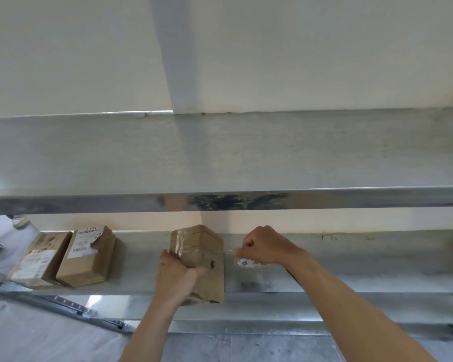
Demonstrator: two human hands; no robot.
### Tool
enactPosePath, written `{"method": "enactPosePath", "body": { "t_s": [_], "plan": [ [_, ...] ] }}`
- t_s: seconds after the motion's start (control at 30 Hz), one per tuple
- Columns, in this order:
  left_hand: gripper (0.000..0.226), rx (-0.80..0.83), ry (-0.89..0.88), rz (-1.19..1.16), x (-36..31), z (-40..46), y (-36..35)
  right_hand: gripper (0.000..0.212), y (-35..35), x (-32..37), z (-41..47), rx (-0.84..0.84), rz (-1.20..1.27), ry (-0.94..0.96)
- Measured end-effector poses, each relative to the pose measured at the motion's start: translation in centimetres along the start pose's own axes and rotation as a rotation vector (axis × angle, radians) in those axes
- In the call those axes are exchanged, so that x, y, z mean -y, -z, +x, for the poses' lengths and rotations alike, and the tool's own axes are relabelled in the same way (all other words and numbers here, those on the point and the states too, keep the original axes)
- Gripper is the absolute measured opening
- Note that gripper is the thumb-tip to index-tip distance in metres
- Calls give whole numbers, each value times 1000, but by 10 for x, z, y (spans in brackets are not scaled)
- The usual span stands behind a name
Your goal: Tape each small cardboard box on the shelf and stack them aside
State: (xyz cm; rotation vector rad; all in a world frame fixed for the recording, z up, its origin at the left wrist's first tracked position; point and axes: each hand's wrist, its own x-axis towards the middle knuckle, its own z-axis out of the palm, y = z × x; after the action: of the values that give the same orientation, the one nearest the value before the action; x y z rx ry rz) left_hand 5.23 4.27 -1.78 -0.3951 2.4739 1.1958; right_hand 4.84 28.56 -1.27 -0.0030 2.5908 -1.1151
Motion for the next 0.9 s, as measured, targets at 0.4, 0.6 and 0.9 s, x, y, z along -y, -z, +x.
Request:
{"method": "enactPosePath", "body": {
  "t_s": [0.4, 0.6, 0.9],
  "plan": [
    [99, 237, 122, -533, 8, 0, -22, 50, 13, -5, -9, 6, -37, -56],
    [117, 321, 186, -671, 13, 6, -14, 46, 17, 15, 0, 21, -211, -32],
    [117, 327, 207, -743, 33, 17, -17, 46, 8, 32, 2, 13, -320, -41]
  ]
}}
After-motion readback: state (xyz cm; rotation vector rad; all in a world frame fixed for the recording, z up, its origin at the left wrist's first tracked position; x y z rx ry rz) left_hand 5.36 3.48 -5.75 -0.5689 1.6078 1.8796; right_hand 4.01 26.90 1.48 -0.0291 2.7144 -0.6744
